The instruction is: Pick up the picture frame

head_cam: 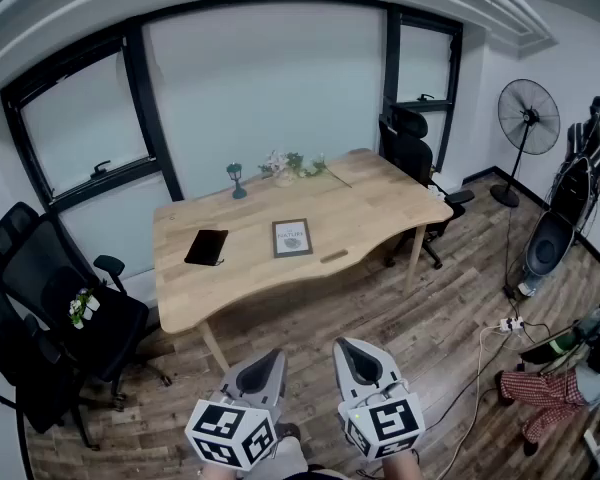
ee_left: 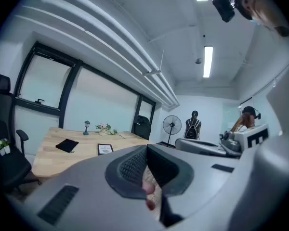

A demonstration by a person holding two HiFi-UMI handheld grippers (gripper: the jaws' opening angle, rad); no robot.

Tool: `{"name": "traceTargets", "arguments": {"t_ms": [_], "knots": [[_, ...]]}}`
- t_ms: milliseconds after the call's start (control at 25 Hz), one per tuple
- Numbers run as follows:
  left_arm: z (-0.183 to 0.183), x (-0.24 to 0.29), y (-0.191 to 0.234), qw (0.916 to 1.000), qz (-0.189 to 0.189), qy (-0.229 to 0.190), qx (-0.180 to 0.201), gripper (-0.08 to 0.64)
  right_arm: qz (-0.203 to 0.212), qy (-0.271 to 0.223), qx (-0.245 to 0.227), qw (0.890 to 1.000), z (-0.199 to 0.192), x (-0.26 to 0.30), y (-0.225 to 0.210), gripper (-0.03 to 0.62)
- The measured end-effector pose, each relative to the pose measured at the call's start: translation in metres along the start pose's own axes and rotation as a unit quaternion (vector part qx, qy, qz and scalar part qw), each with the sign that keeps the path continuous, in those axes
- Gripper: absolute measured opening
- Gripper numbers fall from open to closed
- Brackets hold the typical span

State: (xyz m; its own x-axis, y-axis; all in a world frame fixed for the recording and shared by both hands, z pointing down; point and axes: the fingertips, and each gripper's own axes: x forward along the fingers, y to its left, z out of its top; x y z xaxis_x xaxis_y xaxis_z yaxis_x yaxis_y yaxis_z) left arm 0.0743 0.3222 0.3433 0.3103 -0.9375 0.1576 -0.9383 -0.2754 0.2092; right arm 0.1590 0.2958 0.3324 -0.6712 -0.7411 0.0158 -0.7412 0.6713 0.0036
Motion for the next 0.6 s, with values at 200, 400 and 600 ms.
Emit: {"name": "traceTargets", "arguments": {"t_ms": [200,400,600], "knots": [[0.000,0.014,0.013,1.0000,-0.001,-0.003,0.004,0.005,-0.004,-0.001,-0.012,1.000,-0.003,0.013,-0.003,0.000],[0.003,0.028,0.022,0.9999,-0.005,-0.004,0.014,0.006,0.010,0.006,0.005,1.000,-0.007,0.032,-0.004,0.005],[0.002,0.042,0.038,0.9999,-0.007,-0.001,0.011,0.006,0.019,0.017,0.010,1.000,-0.015,0.054,-0.005,0.021]]}}
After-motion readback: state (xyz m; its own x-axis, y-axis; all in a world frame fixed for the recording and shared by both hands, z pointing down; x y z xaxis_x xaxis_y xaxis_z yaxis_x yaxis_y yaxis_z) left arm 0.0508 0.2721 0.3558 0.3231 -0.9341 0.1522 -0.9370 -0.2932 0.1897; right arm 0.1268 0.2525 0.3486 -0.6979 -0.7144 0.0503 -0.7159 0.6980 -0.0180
